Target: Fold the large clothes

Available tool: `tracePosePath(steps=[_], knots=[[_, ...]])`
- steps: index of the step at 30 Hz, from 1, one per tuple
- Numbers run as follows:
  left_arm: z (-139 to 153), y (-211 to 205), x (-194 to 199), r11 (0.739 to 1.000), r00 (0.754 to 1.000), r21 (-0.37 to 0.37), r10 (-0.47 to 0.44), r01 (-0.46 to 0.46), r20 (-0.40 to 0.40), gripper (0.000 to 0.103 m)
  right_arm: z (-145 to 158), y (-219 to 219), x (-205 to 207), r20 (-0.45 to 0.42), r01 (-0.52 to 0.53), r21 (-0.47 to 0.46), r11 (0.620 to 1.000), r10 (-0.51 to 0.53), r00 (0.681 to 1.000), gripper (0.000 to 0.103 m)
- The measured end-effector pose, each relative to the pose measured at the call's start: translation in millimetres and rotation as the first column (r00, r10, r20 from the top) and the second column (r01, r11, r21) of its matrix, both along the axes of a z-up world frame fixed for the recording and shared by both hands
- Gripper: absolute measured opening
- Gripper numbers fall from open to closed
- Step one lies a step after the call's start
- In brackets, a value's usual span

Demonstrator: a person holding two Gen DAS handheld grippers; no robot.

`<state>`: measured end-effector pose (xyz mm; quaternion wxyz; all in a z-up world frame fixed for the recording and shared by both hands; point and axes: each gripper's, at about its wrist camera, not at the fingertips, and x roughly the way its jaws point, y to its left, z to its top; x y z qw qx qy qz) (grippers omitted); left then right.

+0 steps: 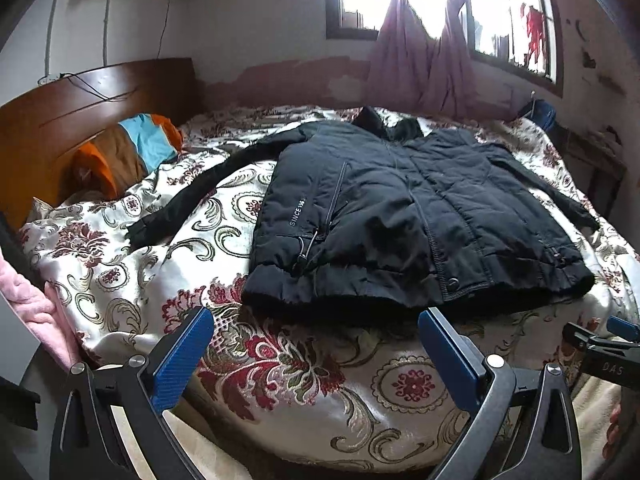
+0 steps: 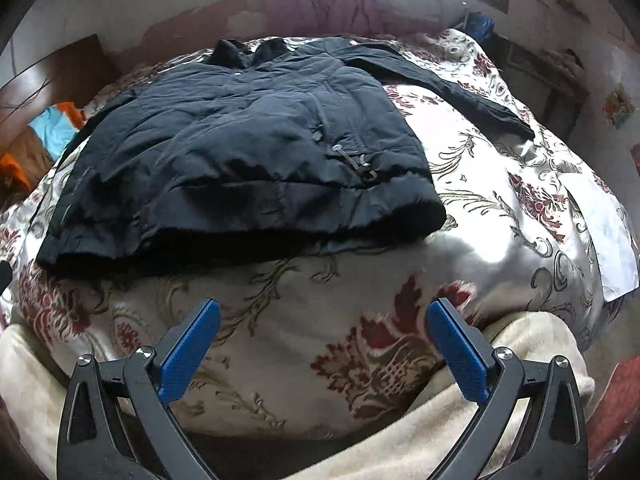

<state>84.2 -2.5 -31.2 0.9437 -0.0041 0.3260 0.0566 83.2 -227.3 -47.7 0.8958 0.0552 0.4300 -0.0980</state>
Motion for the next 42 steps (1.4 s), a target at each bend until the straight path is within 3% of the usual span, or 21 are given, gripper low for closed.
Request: tracePosePath(steps=[6,12,18,22,24,26,28,30,34,36,39,42], knots=[[0.1,-11.6,33.9,1.000,0.999,0.000,-0.015,0.015,-0.048,0.103,-7.3,-30.8,30.9,0.029,0.006,0.091,0.996,-0.009,1.000,0.102],[-2.1,-29.7,76.1,0.998,0.994,-0.021,-0.058,0.056,-0.088,0.103,6.4,-73.7,67.2,0.127,0.039,0.062,0.997,-0.047,0.991,0.102],[10.7,-56.1,128.9,0.992,0.987,-0.074,-0.114,0.106,-0.111,0.103,32.1,-161.1,135.2,0.264,0.177,0.114,0.978,-0.201,0.943,0.102],[19.9,-77.8,161.4,0.987,0.984,-0.101,-0.137,0.126,-0.110,0.103,26.4,-239.8,192.7,0.254,0.323,0.292,0.900,-0.399,0.881,0.102],[24.2,-91.2,179.9,0.984,0.982,-0.108,-0.156,0.144,-0.110,0.103,10.5,-273.4,215.4,0.197,0.373,0.409,0.833,-0.480,0.855,0.102],[26.8,-106.5,198.5,0.979,0.977,-0.116,-0.181,0.168,-0.110,0.103,-14.6,-304.3,234.1,0.113,0.424,0.538,0.729,-0.561,0.820,0.102],[27.3,-118.8,212.7,0.974,0.973,-0.124,-0.204,0.190,-0.106,0.103,-37.5,-324.3,246.0,0.082,0.432,0.623,0.652,-0.603,0.793,0.102],[27.0,-136.8,232.3,0.969,0.968,-0.108,-0.233,0.222,-0.097,0.103,-53.3,-334.3,253.5,0.083,0.431,0.640,0.636,-0.615,0.784,0.102],[19.9,-171.3,274.5,0.957,0.951,-0.085,-0.285,0.276,-0.118,0.103,-67.4,-350.8,281.3,0.148,0.435,0.592,0.679,-0.622,0.769,0.102],[12.9,-193.6,304.4,0.950,0.941,-0.094,-0.308,0.298,-0.137,0.103,-73.3,-361.3,297.1,0.149,0.434,0.593,0.678,-0.623,0.768,0.102],[3.5,-222.1,349.2,0.946,0.937,-0.129,-0.314,0.296,-0.154,0.103,-84.7,-383.9,324.3,0.124,0.423,0.641,0.641,-0.630,0.767,0.102],[-6.2,-243.9,392.5,0.951,0.941,-0.173,-0.285,0.255,-0.184,0.103,-100.4,-398.0,332.7,0.090,0.391,0.722,0.570,-0.638,0.765,0.102]])
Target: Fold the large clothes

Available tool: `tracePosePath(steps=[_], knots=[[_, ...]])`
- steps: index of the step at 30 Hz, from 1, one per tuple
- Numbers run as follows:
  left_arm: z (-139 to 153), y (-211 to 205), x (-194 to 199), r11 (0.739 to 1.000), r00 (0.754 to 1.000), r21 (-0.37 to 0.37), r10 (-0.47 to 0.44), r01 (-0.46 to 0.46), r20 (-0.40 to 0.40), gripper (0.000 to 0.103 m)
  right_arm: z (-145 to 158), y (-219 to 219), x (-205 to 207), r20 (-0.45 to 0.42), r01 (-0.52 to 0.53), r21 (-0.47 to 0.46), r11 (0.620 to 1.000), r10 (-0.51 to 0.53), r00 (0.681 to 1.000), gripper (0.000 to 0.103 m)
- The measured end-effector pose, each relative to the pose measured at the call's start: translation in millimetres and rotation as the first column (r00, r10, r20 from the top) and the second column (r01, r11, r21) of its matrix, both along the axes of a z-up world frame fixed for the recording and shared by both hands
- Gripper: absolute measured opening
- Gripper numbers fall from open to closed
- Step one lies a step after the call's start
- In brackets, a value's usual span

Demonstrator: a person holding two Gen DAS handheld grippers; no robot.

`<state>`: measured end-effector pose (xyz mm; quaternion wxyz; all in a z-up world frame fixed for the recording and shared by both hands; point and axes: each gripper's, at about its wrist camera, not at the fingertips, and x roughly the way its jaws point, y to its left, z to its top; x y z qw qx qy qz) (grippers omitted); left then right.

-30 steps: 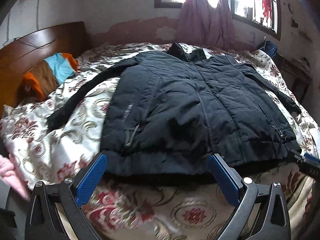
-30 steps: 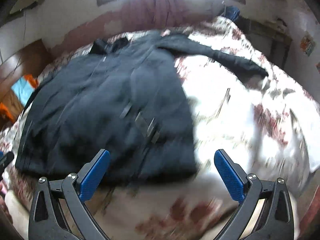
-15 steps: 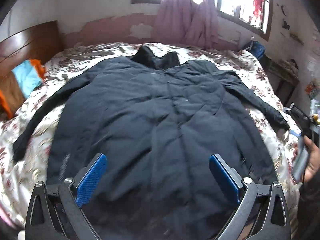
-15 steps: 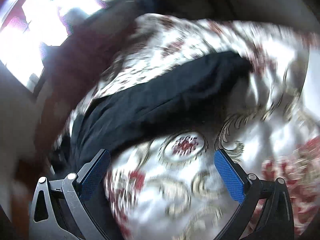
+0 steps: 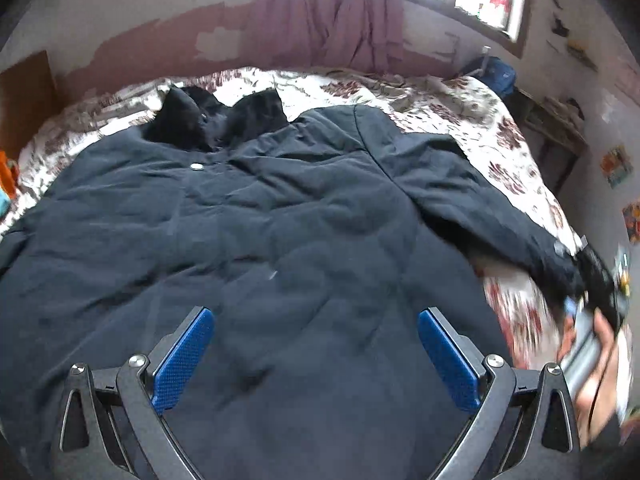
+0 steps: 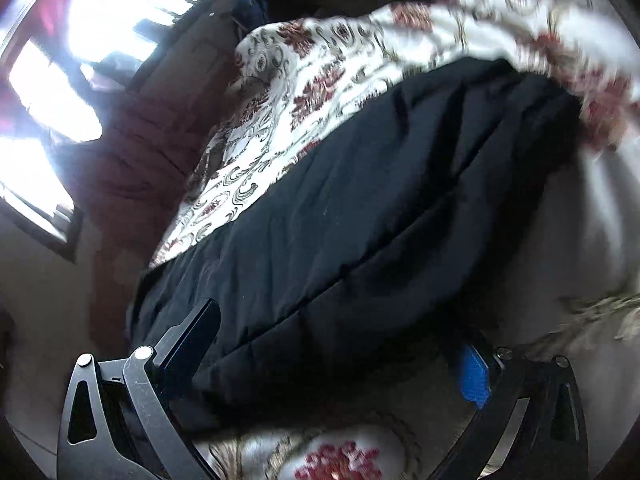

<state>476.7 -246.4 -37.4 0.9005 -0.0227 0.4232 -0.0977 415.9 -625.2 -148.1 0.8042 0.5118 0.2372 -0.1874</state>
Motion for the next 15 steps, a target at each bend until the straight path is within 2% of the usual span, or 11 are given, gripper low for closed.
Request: tracePosePath(steps=[3,7,8,9,11,13,14,15], knots=[[-7.6,-18.5,37.9,0.999,0.999,-0.019,0.040,-0.040,-0.015,0.103,-11.1,-3.7,-2.1,0.059,0.045,0.073,0.996,-0.049,0.997,0.102],[-17.2,-47.4,77.2,0.999,0.999,0.004,0.041,-0.041,-0.017,0.103,-16.1,-8.4,-1.6,0.134,0.085,0.114,0.990,-0.100,0.986,0.102],[-21.1,-55.5,85.6,0.999,0.999,0.015,0.036,-0.036,-0.014,0.103,-17.6,-10.1,-0.2,0.144,0.091,0.119,0.989,-0.108,0.984,0.098],[-24.0,-62.1,91.3,0.999,0.999,0.023,0.031,-0.030,-0.013,0.103,-18.3,-11.4,0.8,0.152,0.098,0.123,0.988,-0.116,0.982,0.085],[-33.1,-77.3,100.7,0.998,1.000,0.057,0.009,-0.007,-0.023,0.103,-20.9,-14.2,2.0,0.163,0.112,0.137,0.984,-0.133,0.978,0.067],[-43.8,-92.0,106.2,0.993,0.999,0.119,-0.012,0.018,-0.047,0.103,-24.8,-16.6,-2.6,0.196,0.138,0.164,0.977,-0.169,0.966,0.054],[-45.4,-95.9,105.4,0.990,0.999,0.141,-0.012,0.019,-0.046,0.103,-27.8,-16.8,-9.0,0.204,0.158,0.179,0.971,-0.194,0.960,0.037],[-47.7,-99.6,104.2,0.986,0.999,0.166,-0.011,0.017,-0.037,0.103,-29.7,-18.0,-11.1,0.206,0.172,0.196,0.965,-0.212,0.955,0.027]])
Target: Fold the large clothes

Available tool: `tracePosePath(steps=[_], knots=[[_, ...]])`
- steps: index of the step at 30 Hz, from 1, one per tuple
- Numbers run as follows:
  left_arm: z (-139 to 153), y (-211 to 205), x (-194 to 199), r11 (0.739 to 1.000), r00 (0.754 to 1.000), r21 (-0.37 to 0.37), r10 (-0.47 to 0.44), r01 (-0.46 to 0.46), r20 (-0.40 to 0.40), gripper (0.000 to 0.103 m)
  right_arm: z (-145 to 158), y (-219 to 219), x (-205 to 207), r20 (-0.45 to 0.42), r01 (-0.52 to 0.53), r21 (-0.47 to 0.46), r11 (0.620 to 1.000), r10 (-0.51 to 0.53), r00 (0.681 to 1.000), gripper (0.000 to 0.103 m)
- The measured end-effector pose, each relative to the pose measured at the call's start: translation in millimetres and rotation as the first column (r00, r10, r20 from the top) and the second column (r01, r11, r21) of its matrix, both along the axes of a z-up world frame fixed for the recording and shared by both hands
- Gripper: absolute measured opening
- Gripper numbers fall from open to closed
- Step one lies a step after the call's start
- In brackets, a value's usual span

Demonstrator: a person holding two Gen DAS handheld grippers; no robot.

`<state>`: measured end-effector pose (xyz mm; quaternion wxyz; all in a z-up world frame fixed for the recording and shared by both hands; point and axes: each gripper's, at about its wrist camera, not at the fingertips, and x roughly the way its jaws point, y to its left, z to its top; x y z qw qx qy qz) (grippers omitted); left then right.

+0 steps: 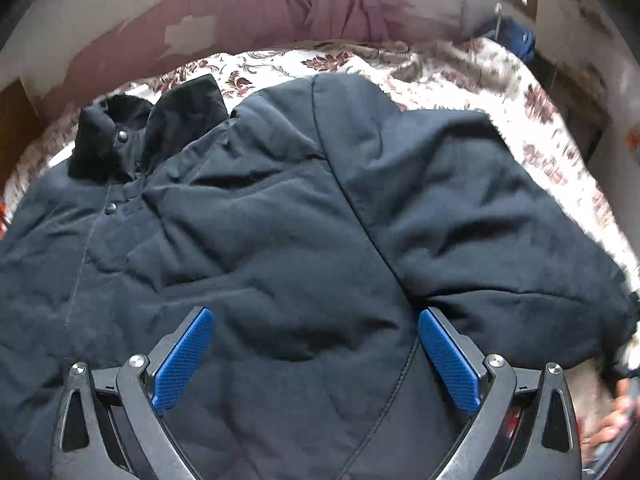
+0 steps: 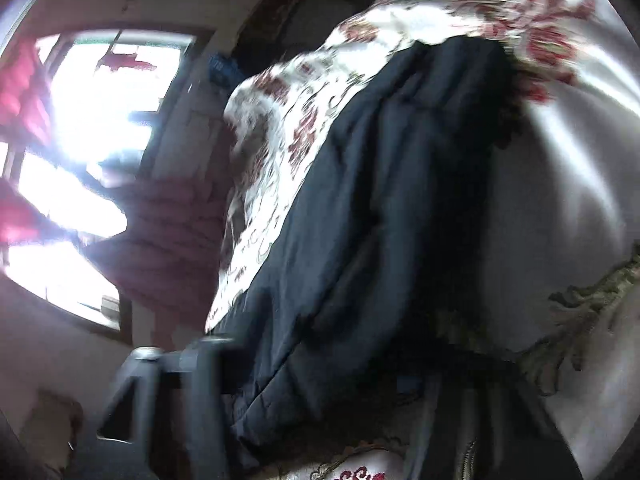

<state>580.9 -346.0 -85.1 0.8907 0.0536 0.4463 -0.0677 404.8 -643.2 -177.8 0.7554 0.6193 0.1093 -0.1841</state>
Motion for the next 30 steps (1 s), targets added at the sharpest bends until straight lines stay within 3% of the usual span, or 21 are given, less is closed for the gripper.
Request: tracePosePath(steps=[4,8,11,15,19,24,30], knots=[[-3.0,2.0,2.9,1.000,1.000,-0.005,0.000,0.000,-0.012,0.103,1.1,-2.3,-2.9,0.056,0.005,0.021,1.000,-0.007,0.998,0.015],[2.7,16.4,5.4,0.997,0.996,-0.074,-0.011,0.004,-0.091,0.103,27.6,1.8,-4.5,0.095,0.014,-0.072,0.997,-0.007,0.996,0.012],[27.6,39.6,-15.1,0.994,0.998,-0.092,-0.057,0.054,-0.028,0.102,55.0,8.5,-6.9,0.115,0.022,-0.154,0.988,-0.004,0.993,0.012],[56.4,74.1,-48.4,0.992,0.993,-0.037,-0.117,0.118,0.018,0.102,83.7,19.6,-25.9,0.144,0.037,-0.214,0.976,-0.006,0.990,0.012],[81.0,126.3,-87.2,0.994,0.994,-0.009,-0.109,0.109,0.005,0.102,116.9,33.0,-36.5,0.155,0.048,-0.281,0.958,-0.004,0.988,0.012],[101.5,200.9,-137.2,0.995,0.997,-0.070,-0.073,0.074,0.010,0.102,173.5,50.9,-44.1,0.126,-0.022,-0.445,0.895,0.087,0.988,0.012],[91.8,279.1,-178.5,0.995,0.999,-0.097,-0.035,0.039,0.038,0.102,275.1,105.5,-18.1,0.055,-0.114,-0.676,0.728,0.204,0.977,0.012]])
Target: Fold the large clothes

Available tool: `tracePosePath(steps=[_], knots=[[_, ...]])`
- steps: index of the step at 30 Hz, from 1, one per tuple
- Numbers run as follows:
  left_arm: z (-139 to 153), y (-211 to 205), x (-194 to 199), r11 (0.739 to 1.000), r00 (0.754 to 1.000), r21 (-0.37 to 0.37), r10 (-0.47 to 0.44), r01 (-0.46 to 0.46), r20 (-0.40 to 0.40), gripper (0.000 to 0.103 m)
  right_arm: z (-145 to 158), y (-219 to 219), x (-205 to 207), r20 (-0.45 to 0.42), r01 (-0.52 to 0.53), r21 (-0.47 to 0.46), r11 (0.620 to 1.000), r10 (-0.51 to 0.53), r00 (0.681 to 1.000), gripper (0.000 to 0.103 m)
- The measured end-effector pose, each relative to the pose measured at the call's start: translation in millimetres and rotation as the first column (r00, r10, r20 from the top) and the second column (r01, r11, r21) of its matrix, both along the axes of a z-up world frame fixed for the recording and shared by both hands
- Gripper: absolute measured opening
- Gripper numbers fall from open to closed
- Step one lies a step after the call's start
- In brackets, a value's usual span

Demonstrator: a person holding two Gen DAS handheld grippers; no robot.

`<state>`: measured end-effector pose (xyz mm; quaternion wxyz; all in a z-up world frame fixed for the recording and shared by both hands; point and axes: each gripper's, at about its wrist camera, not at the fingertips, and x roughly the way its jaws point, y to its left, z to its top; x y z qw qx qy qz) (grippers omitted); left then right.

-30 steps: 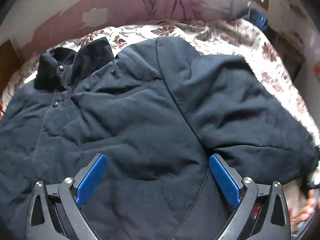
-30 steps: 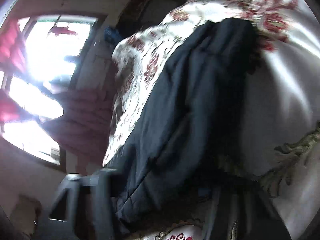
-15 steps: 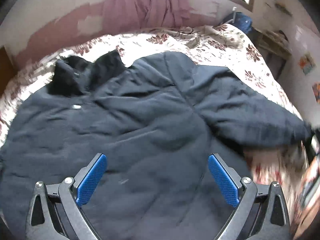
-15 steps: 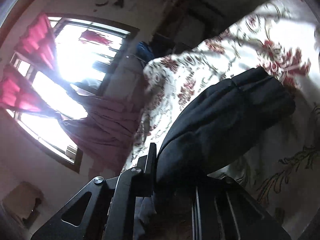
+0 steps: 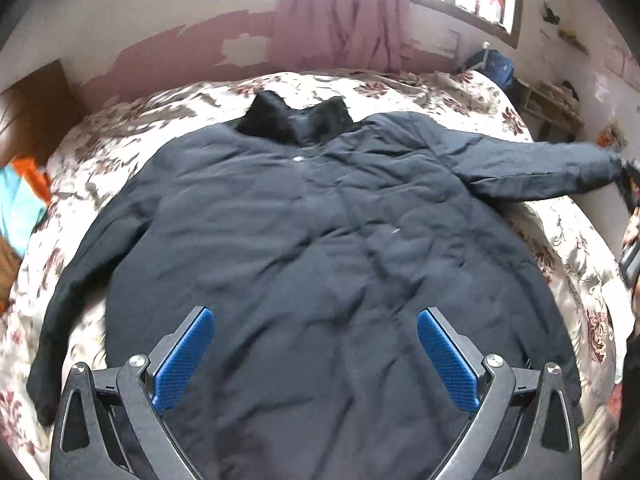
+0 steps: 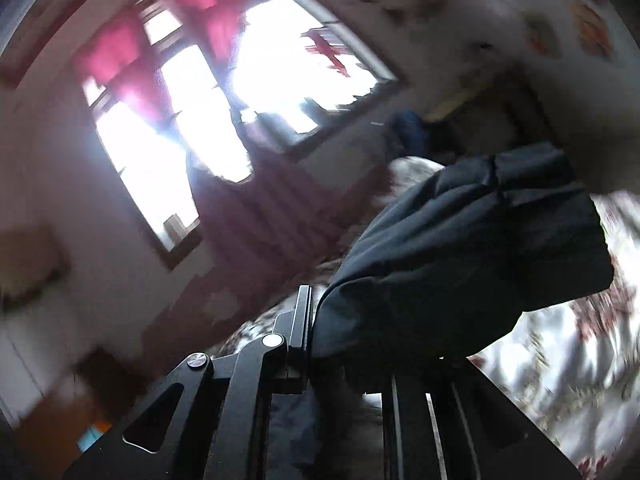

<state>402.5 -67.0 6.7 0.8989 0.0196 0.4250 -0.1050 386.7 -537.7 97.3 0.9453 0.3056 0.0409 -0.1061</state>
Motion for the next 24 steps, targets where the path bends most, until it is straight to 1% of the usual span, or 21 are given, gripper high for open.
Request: tracePosePath(steps=[3,5,6,8,9,11,14,15,17,18,19,22,23,24], knots=[[-4.7,35.5,-11.3,0.997,0.999,-0.065,0.049,-0.049,-0.001,0.102,47.3,52.3,20.4,-0.018,-0.098,-0.148,0.984,0.096,0.995,0.012],[-8.6,55.7,-16.6,0.991,0.997,-0.106,0.081,-0.080,0.005,0.102,71.4,97.8,34.1,-0.041,-0.188,-0.246,0.951,0.183,0.982,0.012],[-11.9,68.6,-19.6,0.987,0.995,-0.128,0.099,-0.097,0.006,0.102,79.2,114.7,38.2,-0.055,-0.221,-0.278,0.935,0.215,0.975,0.012],[-19.5,88.5,-23.0,0.980,0.992,-0.156,0.129,-0.127,0.001,0.102,92.8,161.5,50.4,-0.104,-0.310,-0.361,0.880,0.293,0.951,0.012],[-22.9,97.1,-25.4,0.976,0.990,-0.163,0.144,-0.143,-0.002,0.102,93.7,181.6,55.6,-0.124,-0.343,-0.388,0.855,0.320,0.939,0.012],[-27.9,115.9,-29.4,0.968,0.984,-0.181,0.178,-0.175,-0.002,0.102,94.4,226.8,68.5,-0.181,-0.418,-0.442,0.794,0.378,0.908,0.012],[-30.4,138.8,-37.0,0.955,0.977,-0.209,0.215,-0.209,0.007,0.102,84.8,290.4,83.1,-0.268,-0.508,-0.510,0.694,0.433,0.861,0.012],[-30.5,145.2,-39.4,0.952,0.974,-0.214,0.225,-0.217,0.012,0.102,81.5,307.7,84.1,-0.286,-0.526,-0.523,0.671,0.442,0.850,0.012],[-30.1,157.5,-44.0,0.947,0.970,-0.218,0.244,-0.235,0.017,0.102,68.4,343.8,99.1,-0.343,-0.570,-0.545,0.615,0.456,0.821,0.012],[-30.4,165.1,-47.7,0.946,0.967,-0.216,0.252,-0.243,0.019,0.102,60.0,355.1,99.1,-0.362,-0.577,-0.557,0.598,0.450,0.816,0.012],[-29.7,169.7,-49.9,0.945,0.966,-0.212,0.258,-0.248,0.020,0.102,41.8,367.3,101.7,-0.395,-0.591,-0.573,0.568,0.441,0.806,0.012],[-27.0,187.1,-57.3,0.945,0.960,-0.187,0.277,-0.267,0.031,0.102,0.2,397.4,112.6,-0.489,-0.640,-0.587,0.495,0.413,0.768,0.012],[-25.9,194.7,-59.9,0.945,0.958,-0.179,0.283,-0.272,0.038,0.102,-17.7,407.3,115.2,-0.528,-0.663,-0.587,0.466,0.400,0.749,0.012],[-25.0,198.5,-60.9,0.945,0.957,-0.174,0.288,-0.277,0.044,0.102,-34.2,411.6,121.3,-0.560,-0.682,-0.580,0.445,0.390,0.731,0.013]])
